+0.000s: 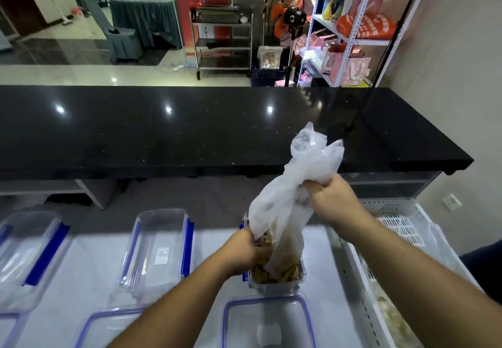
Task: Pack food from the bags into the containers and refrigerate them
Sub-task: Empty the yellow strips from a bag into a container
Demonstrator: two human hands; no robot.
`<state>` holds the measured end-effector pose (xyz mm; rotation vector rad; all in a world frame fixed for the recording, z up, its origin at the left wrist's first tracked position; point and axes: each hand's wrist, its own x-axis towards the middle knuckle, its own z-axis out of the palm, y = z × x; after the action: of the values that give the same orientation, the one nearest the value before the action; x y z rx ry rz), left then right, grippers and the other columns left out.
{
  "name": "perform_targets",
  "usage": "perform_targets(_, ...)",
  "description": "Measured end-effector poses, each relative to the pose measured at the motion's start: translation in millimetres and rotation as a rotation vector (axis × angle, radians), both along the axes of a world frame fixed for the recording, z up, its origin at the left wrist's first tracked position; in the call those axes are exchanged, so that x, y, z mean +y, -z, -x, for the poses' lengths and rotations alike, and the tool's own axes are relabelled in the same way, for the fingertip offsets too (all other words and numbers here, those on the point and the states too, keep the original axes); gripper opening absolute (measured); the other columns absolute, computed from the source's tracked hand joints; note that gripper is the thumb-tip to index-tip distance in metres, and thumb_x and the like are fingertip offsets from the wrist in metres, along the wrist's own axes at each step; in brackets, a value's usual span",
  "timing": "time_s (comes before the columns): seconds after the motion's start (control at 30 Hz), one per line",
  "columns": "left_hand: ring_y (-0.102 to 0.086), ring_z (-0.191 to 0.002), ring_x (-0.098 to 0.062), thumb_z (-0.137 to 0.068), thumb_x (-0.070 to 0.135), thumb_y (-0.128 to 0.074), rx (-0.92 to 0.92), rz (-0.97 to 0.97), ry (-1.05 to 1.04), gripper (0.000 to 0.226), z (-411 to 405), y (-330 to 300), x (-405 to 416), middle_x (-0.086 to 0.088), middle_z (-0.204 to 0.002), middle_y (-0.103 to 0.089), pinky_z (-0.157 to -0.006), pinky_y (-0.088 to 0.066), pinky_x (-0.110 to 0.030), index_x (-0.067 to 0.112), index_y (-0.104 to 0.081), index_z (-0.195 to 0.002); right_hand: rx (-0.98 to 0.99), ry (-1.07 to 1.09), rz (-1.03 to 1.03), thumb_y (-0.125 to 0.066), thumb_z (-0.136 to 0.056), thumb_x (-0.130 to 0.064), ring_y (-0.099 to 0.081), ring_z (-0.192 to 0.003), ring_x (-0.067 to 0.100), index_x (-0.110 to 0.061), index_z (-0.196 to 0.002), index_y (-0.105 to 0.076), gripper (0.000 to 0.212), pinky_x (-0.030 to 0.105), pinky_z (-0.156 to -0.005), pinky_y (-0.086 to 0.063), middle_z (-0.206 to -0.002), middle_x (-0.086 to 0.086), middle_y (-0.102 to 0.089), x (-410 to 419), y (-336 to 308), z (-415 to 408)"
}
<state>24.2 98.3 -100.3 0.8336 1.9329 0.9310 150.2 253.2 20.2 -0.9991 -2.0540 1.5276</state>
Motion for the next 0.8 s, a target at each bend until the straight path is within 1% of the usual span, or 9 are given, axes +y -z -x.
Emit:
perform_targets(0.1,-0.064,-0.075,-0.022,-0.087,0.017,-0.062,0.219,0.149,0.027,0.004,-5,5,8,-0.013,-0.090,-0.072,-0.062,-0.055,-0.033,0.016,-0.065,-0.087,-0.010,-0.048,-0.004,-0.057,-0.103,-0.021,-0.072,-0.097,0.025,-0.023,-0.100,-0.071,0.015,0.051,-0.091,-0.060,-0.100,0.005,-0.075,-5,2,6)
perform_targets(0.2,-0.048,-0.061,-0.023,-0.093,0.021,-0.055,0.296,0.173,-0.021,0.025,-3,5,10,-0.009,-0.069,-0.055,-0.053,-0.036,-0.028,0.020,-0.048,-0.069,-0.033,-0.019,-0.040,-0.056,-0.104,-0.024,-0.070,-0.096,0.026,-0.028,-0.097,-0.066,0.013,0.051,-0.090,-0.060,-0.100,0.004,-0.072,-5,-1,6)
perform_targets(0.27,-0.048,-0.060,-0.019,-0.092,0.022,-0.056,0.217,0.117,-0.027,0.019,-1,4,8,-0.005,-0.069,-0.053,-0.053,-0.039,-0.027,0.021,-0.051,-0.074,-0.028,-0.017,-0.055,-0.057,-0.103,-0.024,-0.071,-0.093,0.027,-0.027,-0.099,-0.067,0.011,0.050,-0.087,-0.061,-0.098,0.005,-0.073,-4,-2,6)
perform_targets(0.3,-0.055,-0.067,-0.018,-0.088,0.020,-0.060,0.129,0.078,0.003,0.003,-2,1,4,-0.004,-0.078,-0.059,-0.057,-0.046,-0.027,0.022,-0.060,-0.086,-0.025,-0.009,-0.049,-0.059,-0.102,-0.024,-0.071,-0.095,0.027,-0.027,-0.101,-0.067,0.008,0.049,-0.087,-0.061,-0.100,0.004,-0.072,-5,-2,6)
perform_targets(0.4,-0.062,-0.111,-0.016,-0.085,0.020,-0.075,-0.016,-0.038,0.098,0.053,-11,-6,11,0.001,-0.120,-0.065,-0.088,-0.053,-0.022,0.028,-0.056,-0.134,0.021,-0.001,-0.005,-0.064,-0.100,-0.026,-0.070,-0.102,0.023,-0.026,-0.113,-0.066,0.013,0.046,-0.089,-0.061,-0.108,0.001,-0.072,-11,-1,10)
perform_targets(0.47,-0.062,-0.116,-0.019,-0.088,0.027,-0.081,-0.010,-0.091,0.000,0.052,-22,-15,23,0.003,-0.119,-0.065,-0.090,-0.051,-0.026,0.027,-0.056,-0.134,0.027,-0.067,0.020,-0.066,-0.099,-0.024,-0.070,-0.105,0.024,-0.023,-0.116,-0.065,0.017,0.039,-0.086,-0.062,-0.109,0.003,-0.072,-18,-4,17)
perform_targets(0.6,-0.067,-0.107,-0.025,-0.102,0.022,-0.064,0.005,-0.218,-0.211,0.015,-19,-15,40,-0.001,-0.103,-0.068,-0.091,-0.058,-0.038,0.018,-0.064,-0.117,0.055,-0.187,0.081,-0.076,-0.092,-0.029,-0.070,-0.108,0.017,-0.027,-0.118,-0.066,0.028,0.037,-0.092,-0.061,-0.115,0.002,-0.073,-20,-4,17)
perform_targets(0.67,-0.071,-0.108,-0.031,-0.103,0.019,-0.058,-0.131,-0.255,-0.230,0.022,-15,-17,39,-0.009,-0.111,-0.073,-0.090,-0.063,-0.046,0.017,-0.065,-0.123,0.132,-0.214,0.206,-0.082,-0.081,-0.042,-0.071,-0.114,0.020,-0.024,-0.132,-0.062,0.057,0.042,-0.094,-0.061,-0.122,0.002,-0.073,-9,5,4)
perform_targets(0.8,-0.075,-0.099,-0.028,-0.105,0.009,-0.051,-0.351,-0.320,-0.311,0.027,-13,-30,41,-0.012,-0.110,-0.076,-0.077,-0.064,-0.036,0.018,-0.069,-0.122,0.016,-0.209,0.220,-0.087,-0.063,-0.044,-0.067,-0.117,0.022,-0.030,-0.136,-0.055,0.081,0.047,-0.102,-0.056,-0.123,-0.001,-0.071,8,39,-22)
